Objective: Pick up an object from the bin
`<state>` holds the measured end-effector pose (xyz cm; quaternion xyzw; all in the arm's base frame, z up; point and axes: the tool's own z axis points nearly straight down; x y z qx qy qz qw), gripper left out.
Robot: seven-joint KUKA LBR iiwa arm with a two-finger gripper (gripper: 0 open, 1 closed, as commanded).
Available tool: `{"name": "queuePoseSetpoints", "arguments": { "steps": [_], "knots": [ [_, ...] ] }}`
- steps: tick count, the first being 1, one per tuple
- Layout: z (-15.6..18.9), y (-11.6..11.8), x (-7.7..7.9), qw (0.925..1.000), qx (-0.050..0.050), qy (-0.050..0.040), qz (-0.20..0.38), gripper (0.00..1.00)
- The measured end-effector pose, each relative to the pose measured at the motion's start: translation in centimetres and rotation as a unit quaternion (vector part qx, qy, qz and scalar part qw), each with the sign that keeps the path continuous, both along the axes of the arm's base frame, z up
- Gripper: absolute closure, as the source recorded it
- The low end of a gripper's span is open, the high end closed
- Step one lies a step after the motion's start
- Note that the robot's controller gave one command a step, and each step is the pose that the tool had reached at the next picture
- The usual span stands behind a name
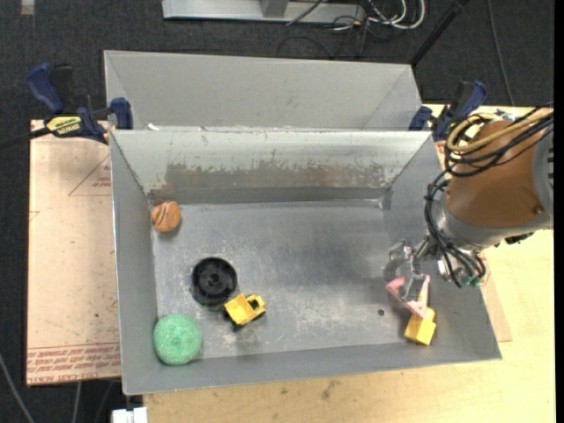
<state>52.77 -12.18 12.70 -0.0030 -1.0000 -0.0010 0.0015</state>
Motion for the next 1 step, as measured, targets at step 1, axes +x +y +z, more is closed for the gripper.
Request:
{"name": "queuePoseSetpoints", "arguments": {
  "steps": [1],
  "knots": [
    [1.94, -1.21, 2.32, 0.9937, -0.001, -0.005, -0.112, 1.0]
  ]
}}
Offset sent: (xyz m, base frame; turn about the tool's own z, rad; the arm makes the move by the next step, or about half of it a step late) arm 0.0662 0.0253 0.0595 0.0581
